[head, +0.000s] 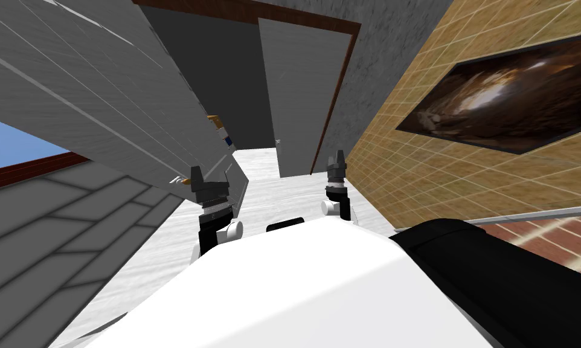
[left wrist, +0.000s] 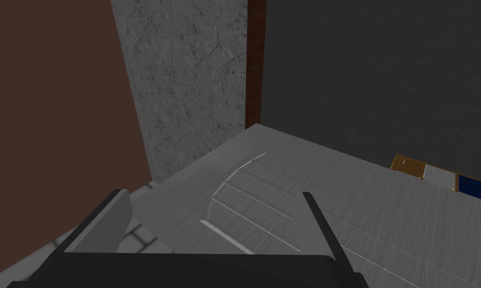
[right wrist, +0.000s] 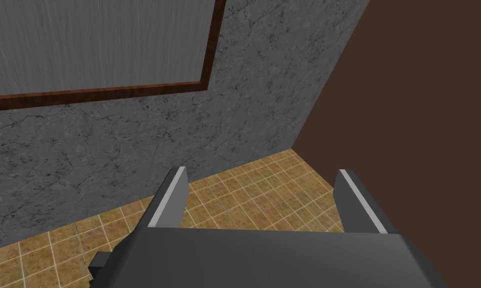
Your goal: Pull the door open
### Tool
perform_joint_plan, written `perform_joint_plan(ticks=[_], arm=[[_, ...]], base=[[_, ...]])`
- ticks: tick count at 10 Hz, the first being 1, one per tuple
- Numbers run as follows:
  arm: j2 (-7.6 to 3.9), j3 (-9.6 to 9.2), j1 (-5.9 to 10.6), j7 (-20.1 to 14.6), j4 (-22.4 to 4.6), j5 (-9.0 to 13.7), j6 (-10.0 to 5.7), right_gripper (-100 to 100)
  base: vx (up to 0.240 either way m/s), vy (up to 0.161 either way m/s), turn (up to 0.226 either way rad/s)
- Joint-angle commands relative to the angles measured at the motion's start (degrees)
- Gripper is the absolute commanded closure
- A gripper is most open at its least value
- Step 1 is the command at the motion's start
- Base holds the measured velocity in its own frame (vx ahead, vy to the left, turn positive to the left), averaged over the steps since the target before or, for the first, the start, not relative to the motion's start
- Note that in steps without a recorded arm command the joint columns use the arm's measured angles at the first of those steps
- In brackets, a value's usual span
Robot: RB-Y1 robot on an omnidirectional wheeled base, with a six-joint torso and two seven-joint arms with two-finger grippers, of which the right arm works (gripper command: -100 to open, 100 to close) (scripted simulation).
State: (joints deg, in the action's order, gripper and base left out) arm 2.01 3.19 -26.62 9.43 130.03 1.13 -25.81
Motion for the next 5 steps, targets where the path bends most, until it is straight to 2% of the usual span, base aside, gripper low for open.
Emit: perform_joint_plan(ticks=[1,5], arm=[[-0.70,-0.14,1.00,0.36,-1.87,1.06,-0.01,-100],[-1.99,-0.43,3.06,1.09,-5.72,3.26,-0.04,-100]], base=[[0.079,0.023,0.048],[0.124,0.023,0.032]])
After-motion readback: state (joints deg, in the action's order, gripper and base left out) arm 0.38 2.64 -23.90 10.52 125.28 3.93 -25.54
